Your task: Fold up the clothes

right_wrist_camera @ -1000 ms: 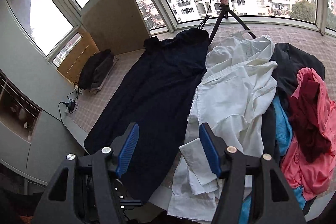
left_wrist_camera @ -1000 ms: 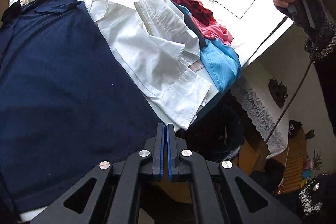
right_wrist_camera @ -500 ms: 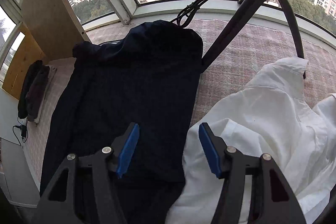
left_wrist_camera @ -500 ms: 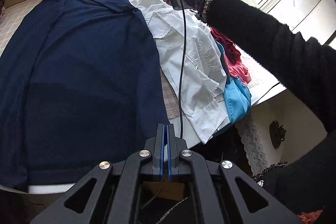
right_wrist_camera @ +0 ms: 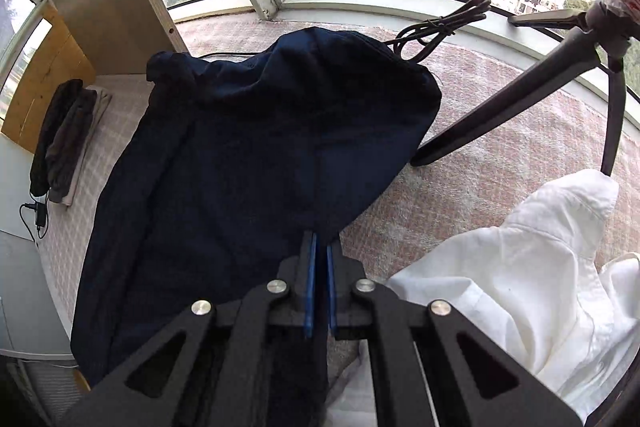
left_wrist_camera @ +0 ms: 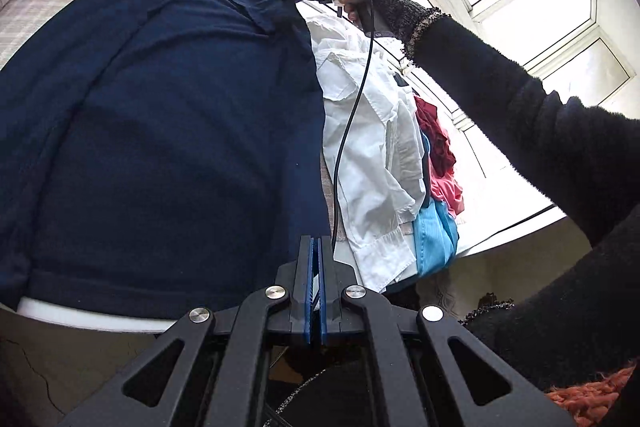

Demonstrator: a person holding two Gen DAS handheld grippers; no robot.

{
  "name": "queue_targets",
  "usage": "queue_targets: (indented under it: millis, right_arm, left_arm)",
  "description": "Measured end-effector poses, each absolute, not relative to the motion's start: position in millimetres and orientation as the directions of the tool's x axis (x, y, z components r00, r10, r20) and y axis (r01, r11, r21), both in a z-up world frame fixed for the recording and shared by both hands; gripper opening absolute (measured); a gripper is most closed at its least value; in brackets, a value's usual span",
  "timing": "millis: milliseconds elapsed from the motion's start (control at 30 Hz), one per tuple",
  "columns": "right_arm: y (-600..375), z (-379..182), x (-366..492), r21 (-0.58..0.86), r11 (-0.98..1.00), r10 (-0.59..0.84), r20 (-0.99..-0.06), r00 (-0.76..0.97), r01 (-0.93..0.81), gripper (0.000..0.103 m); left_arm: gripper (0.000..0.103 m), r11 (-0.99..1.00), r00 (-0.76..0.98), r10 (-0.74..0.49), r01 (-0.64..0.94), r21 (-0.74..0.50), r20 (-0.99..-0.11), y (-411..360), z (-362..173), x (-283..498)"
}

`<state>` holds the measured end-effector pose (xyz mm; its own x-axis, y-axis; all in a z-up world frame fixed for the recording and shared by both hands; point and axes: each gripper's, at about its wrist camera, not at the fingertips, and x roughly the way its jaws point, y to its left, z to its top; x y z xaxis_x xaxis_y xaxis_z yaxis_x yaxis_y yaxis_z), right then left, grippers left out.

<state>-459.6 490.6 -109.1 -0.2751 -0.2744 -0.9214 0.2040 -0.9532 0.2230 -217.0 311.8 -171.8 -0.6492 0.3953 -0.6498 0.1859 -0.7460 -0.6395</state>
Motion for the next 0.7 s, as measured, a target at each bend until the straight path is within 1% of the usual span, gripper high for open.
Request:
queue_targets:
  millis: [100,200,267,333,400,433,467,500,533,633,700]
  right_arm:
    - [449,-98,-476,0.199,-0.948,-0.265,-0.925,-0.273,0.248,0.005]
    - [406,-93,-494,0.168,-0.943,-0.248,-0.931,-0.268,0.287,0.005]
    - [381,-106,-508,0.174,-0.944,-0.249,-0.934,-0.257,0.281,0.005]
    - [357,-127,-517,0.146,-0.944,-0.220,-0.947,-0.235,0.294,0.005]
    - [333,-147,-518,0.065,-0.934,-0.147,-0.966,-0.215,0.350,0.010]
    - [328,-148,-514,0.051,-0.929,-0.140,-0.965,-0.223,0.366,0.013]
    - [324,-149,-509,0.037,-0.924,-0.134,-0.964,-0.231,0.381,0.020]
    - [322,-148,-505,0.032,-0.920,-0.135,-0.962,-0.238,0.391,0.023]
    - [326,-141,-499,0.061,-0.920,-0.164,-0.956,-0.241,0.387,0.027]
    - [343,-106,-470,0.151,-0.908,-0.266,-0.928,-0.261,0.391,0.027]
    - [356,-77,-429,0.257,-0.863,-0.390,-0.886,-0.250,0.434,0.027]
  left_arm:
    - [0.001,-0.706,-0.692,0.321,0.281,-0.650,-0.647,285,-174,-192]
    - [0.001,-0.667,-0.700,0.260,0.368,-0.648,-0.665,263,-188,-174]
    - [0.001,-0.645,-0.695,0.224,0.419,-0.638,-0.683,251,-198,-166]
    - [0.001,-0.636,-0.677,0.198,0.461,-0.618,-0.709,242,-210,-164]
    - [0.001,-0.631,-0.660,0.189,0.486,-0.604,-0.727,235,-217,-165]
    - [0.001,-0.631,-0.655,0.185,0.493,-0.599,-0.733,231,-219,-165]
    - [0.001,-0.634,-0.651,0.181,0.496,-0.594,-0.737,229,-219,-165]
    - [0.001,-0.637,-0.648,0.177,0.498,-0.588,-0.741,226,-219,-165]
    - [0.001,-0.641,-0.642,0.174,0.502,-0.581,-0.747,223,-220,-165]
    - [0.002,-0.650,-0.627,0.186,0.500,-0.573,-0.757,218,-221,-168]
    - [0.002,-0.682,-0.604,0.188,0.487,-0.545,-0.775,218,-220,-174]
